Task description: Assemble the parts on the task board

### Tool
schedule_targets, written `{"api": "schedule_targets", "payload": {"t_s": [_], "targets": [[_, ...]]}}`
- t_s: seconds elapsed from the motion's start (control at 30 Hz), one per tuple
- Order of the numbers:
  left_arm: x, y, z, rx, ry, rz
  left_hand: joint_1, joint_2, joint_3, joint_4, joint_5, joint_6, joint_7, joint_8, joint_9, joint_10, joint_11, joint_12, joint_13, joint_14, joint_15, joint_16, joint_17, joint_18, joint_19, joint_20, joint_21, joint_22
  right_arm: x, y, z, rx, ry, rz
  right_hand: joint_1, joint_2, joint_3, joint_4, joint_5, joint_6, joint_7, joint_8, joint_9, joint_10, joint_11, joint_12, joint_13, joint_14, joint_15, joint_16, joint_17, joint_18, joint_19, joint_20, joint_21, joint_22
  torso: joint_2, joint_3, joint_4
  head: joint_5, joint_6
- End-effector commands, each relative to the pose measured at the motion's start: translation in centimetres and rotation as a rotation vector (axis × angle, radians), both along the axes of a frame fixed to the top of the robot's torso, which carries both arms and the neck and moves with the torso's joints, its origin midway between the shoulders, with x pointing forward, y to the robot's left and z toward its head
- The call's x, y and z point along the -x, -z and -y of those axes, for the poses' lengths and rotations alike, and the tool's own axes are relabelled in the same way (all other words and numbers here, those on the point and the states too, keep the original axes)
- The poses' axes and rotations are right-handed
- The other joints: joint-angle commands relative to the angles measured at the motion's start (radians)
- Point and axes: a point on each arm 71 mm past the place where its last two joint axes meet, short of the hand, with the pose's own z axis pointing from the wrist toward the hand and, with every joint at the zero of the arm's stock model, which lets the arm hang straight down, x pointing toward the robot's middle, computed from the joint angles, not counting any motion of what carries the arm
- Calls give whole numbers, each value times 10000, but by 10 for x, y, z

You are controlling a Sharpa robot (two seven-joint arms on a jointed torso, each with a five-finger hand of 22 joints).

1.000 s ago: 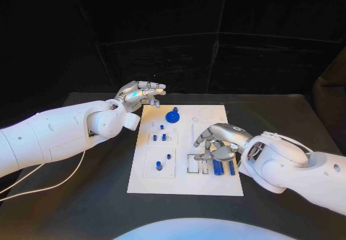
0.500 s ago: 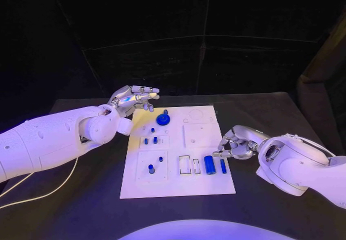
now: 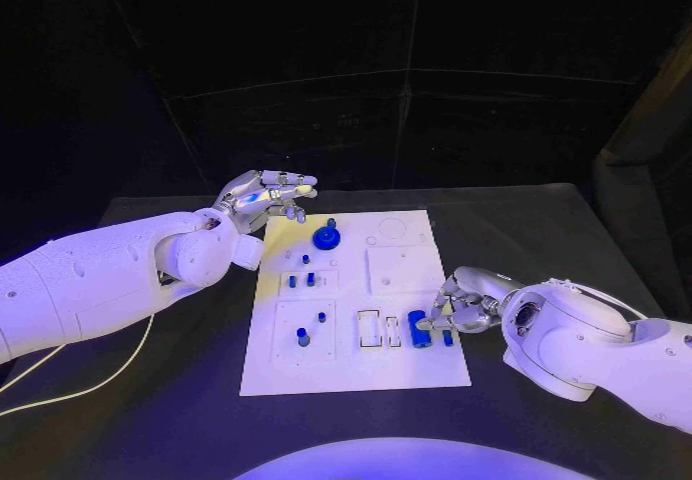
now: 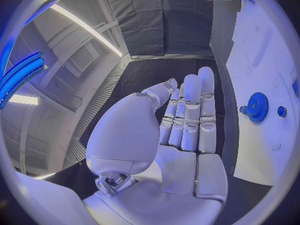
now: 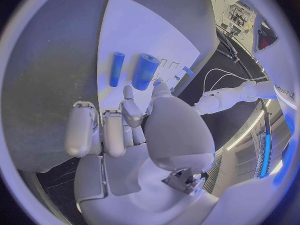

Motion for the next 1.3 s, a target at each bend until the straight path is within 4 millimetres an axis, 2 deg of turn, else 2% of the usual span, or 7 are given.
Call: {"api": "schedule_targets", "payload": {"t_s": [0.03, 0.17, 0.43, 0.5, 0.83, 1.17, 1.3], "targets": [[0, -2, 0, 97, 65, 66, -71, 37, -8, -50, 59, -66, 9, 37, 9, -68, 5, 40, -2, -40, 7, 36, -15, 131, -87, 14, -38, -9, 0, 1, -3, 412, -234, 86, -84, 7, -84, -1, 10, -64, -19, 58, 18, 60, -3, 69, 70, 562, -22, 53, 54, -194, 48, 23, 59, 38, 10, -3, -20, 11, -14], [0, -1, 1, 100, 76, 60, -71, 37, -8, -50, 59, -66, 9, 37, 9, -68, 5, 40, -2, -40, 7, 36, -15, 131, -87, 14, -38, -9, -1, 3, -4, 578, -333, 32, -83, 10, -85, -2, 21, -65, -21, 75, 26, 75, -5, 102, 116, 569, -24, 72, 95, -199, 57, 22, 71, 65, 3, -13, 0, -11, -24], [0, -1, 1, 100, 86, 49, -71, 37, -8, -50, 59, -66, 9, 37, 9, -68, 5, 40, -2, -40, 7, 36, -15, 131, -87, 14, -38, -9, -3, 13, -13, 843, -548, -75, -44, 71, -70, -12, 125, -90, -28, 161, 69, 80, -12, 158, 213, 577, -28, 112, 163, -208, 69, 18, 99, 123, 6, -6, 1, 2, -41], [0, -1, 1, 101, 89, 47, -71, 37, -8, -50, 59, -66, 9, 37, 9, -68, 5, 40, -2, -40, 7, 36, -15, 131, -87, 14, -38, -9, -4, 14, -15, 894, -610, -93, -20, 97, -62, -17, 150, -97, -30, 184, 80, 77, -13, 166, 232, 575, -29, 114, 164, -208, 68, 18, 101, 125, 1, -17, -3, -5, -40], [0, -1, 0, 88, 83, 27, -71, 37, -8, -50, 59, -66, 9, 37, 9, -68, 5, 40, -2, -40, 7, 36, -15, 131, -87, 14, -38, -9, -5, 19, -20, 1124, -661, -164, 183, 277, -63, -39, 441, -15, -80, 426, 226, 46, -50, 178, 336, 574, -53, 153, 227, -210, 61, 2, 118, 154, -10, -25, -4, -28, -78], [1, -1, -1, 85, 80, 19, -71, 37, -8, -50, 59, -66, 9, 37, 9, -68, 5, 40, -2, -40, 7, 36, -15, 131, -87, 14, -38, -9, -2, 11, -17, 664, -197, 360, 453, 538, -174, -48, 1682, -10, -142, 692, 510, 48, -110, 133, 465, 572, -104, 186, 292, -219, 71, -47, 154, 225, -13, -12, -5, -1, -25], [1, 0, -1, 83, 76, 15, -71, 37, -8, -50, 59, -66, 9, 37, 9, -68, 5, 40, -2, -40, 7, 36, -15, 131, -87, 14, -38, -9, 3, 5, -17, 154, -54, 548, 462, 572, -212, -39, 1867, 11, -157, 737, 566, 68, -124, 138, 505, 581, -114, 209, 345, -226, 85, -57, 172, 265, -19, -27, -6, 10, 6]]}}
